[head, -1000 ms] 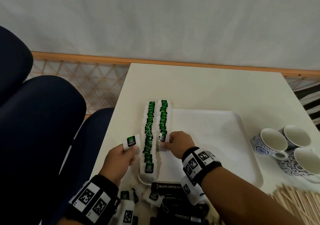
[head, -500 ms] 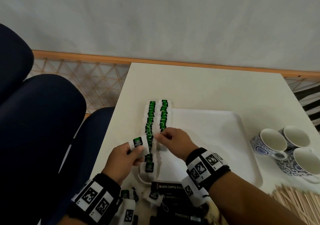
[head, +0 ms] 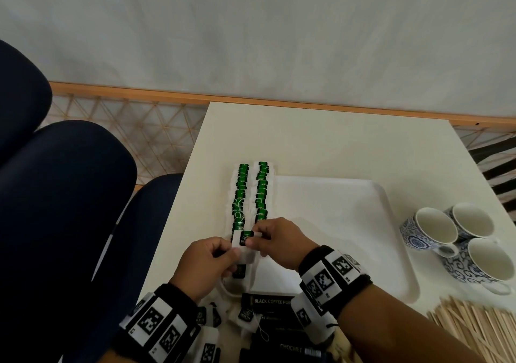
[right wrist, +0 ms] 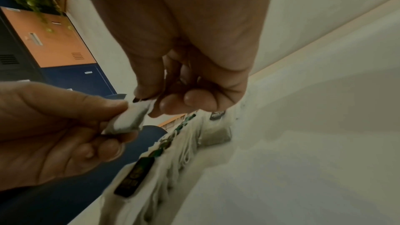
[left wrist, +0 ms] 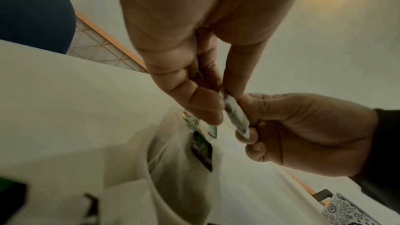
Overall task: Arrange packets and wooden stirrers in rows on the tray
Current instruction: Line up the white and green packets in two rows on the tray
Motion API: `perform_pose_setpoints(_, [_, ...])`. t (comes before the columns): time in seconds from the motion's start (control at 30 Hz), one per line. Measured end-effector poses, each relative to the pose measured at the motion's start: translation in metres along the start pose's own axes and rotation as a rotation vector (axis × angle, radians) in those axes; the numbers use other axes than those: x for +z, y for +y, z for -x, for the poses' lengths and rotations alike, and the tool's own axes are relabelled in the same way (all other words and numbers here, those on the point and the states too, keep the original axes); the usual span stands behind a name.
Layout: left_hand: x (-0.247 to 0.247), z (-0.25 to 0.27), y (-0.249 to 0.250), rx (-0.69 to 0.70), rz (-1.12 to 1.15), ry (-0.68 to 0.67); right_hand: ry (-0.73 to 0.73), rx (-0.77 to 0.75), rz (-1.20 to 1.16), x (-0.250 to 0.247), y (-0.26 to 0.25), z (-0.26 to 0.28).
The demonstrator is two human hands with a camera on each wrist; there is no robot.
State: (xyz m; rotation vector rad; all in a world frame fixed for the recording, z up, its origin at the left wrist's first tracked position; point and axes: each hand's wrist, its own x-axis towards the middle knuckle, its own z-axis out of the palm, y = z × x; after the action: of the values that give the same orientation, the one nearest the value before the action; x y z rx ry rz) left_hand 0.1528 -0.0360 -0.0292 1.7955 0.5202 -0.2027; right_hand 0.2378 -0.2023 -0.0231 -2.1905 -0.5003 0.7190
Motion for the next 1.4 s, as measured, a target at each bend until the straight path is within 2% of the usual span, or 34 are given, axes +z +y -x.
perform_pose_setpoints(0.13, [-0.006,-0.001,-0.004,-0.037,0.044,0.033,0.064,0.099,0.071,-0.003,0.017,-0.009])
perform_pose_setpoints(0.3, [-0.014,-0.001,-0.007,-0.057,0.088,0.055,0.067,0.192,0.198,-0.003,0.027,-0.017])
perform_pose_setpoints(0.6, [-0.02,0.003,-0.011,-0.064,0.108,0.082,0.152,0.295,0.101,0.0,0.021,-0.027])
perform_pose_setpoints(0.8, [-0.027,0.003,-0.015,-0.069,0.11,0.108,0.202,0.327,0.058,0.001,0.021,-0.026])
perform_pose_setpoints(1.03, [-0.033,0.006,-0.021,-0.08,0.124,0.131,0.116,0.298,0.118,0.004,0.025,-0.019])
perform_pose_setpoints(1.4, [-0.037,0.008,-0.021,-0.086,0.124,0.148,0.162,0.293,0.091,0.002,0.021,-0.022])
